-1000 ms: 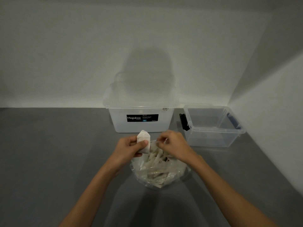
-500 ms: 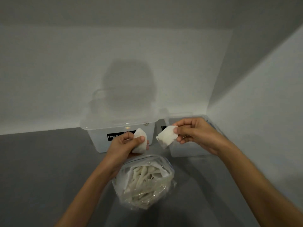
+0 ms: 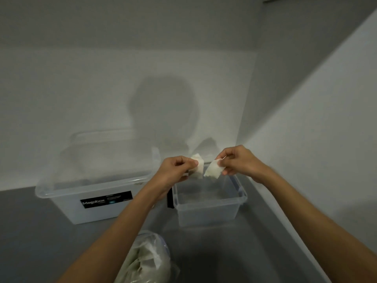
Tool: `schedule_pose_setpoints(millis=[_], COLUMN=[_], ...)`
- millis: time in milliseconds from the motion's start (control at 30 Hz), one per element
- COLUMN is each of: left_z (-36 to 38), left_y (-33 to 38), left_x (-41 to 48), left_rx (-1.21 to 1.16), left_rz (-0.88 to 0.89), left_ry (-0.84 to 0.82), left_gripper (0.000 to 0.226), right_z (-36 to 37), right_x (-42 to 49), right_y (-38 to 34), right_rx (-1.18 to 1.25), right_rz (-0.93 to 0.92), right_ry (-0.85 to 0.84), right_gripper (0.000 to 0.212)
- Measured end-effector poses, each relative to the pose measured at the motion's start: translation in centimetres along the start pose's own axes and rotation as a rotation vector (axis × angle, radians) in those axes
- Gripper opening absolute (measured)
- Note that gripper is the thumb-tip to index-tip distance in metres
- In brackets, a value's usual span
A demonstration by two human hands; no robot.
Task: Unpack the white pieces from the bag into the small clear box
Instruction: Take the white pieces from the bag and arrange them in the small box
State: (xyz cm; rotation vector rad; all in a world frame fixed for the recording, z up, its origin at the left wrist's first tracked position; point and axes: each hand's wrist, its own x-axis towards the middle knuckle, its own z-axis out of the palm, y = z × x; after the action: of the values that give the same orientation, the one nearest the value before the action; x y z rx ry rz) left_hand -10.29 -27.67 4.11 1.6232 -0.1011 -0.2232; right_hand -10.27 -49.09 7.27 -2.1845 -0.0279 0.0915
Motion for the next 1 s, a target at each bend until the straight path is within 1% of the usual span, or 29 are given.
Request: schedule_pose_setpoints(millis=[67,133,200,233,267,367,400,500,633,767,1000], left_z=[1.1,1.8,2.5,2.9,3.2,4.1,4.3,5.1,5.6,5.6,5.1], left_y=[-1.0,-2.5,-4.1,-4.9,-5.7,-7.6,-8.3,-10.1,-11.9,-13.5,-14.0], left_x=[2.3,4.3,6.0,6.8,7.6,9.4,9.9,11.4,13.0,13.9,14.0], left_rx=[0.111,0.196,0.291,0.359,0.439,0.686,0.728,0.801,0.859,0.914,1.07], left_rz=[0.035,0.037,0.01,-0.005,-0.024,-0.069,-0.095,-0.164,-0.217,-0.255,-0.262], left_ry=[0.107,0.186,0.198,0.191,0.18,0.116,0.099,0.08,0.104,0.114,0.132], left_gripper=[0.008,0.022,0.034,0.035,0.033,0.009,0.009,0.005,0.012,0.017,0.014], right_z=[0.3,1.2,2.4,3.0,3.6,5.0,5.5,6.9,8.7,9.9,10.5], right_x=[2.2,4.3,6.5,7.4,8.4,10.5,10.9,12.1,13.4,13.9,14.1], right_y=[1.2,2.2,3.6,4.3,5.1,7.3,8.0,9.8,11.7,12.6,12.8], right_rx=[-0.076,-0.143,-0.218,-0.261,-0.3,-0.424,-0.464,-0.525,-0.57,-0.553,-0.491], right_rz=[0.003,0.01,0.028,0.039,0.045,0.056,0.061,0.077,0.078,0.047,-0.041], right_ry=[-0.028,-0.051,-0.071,-0.079,-0.083,-0.146,-0.17,-0.201,-0.189,-0.179,-0.21], right_gripper=[0.013,0.014,0.017,0.018,0.019,0.021,0.021,0.022,0.022,0.022,0.014])
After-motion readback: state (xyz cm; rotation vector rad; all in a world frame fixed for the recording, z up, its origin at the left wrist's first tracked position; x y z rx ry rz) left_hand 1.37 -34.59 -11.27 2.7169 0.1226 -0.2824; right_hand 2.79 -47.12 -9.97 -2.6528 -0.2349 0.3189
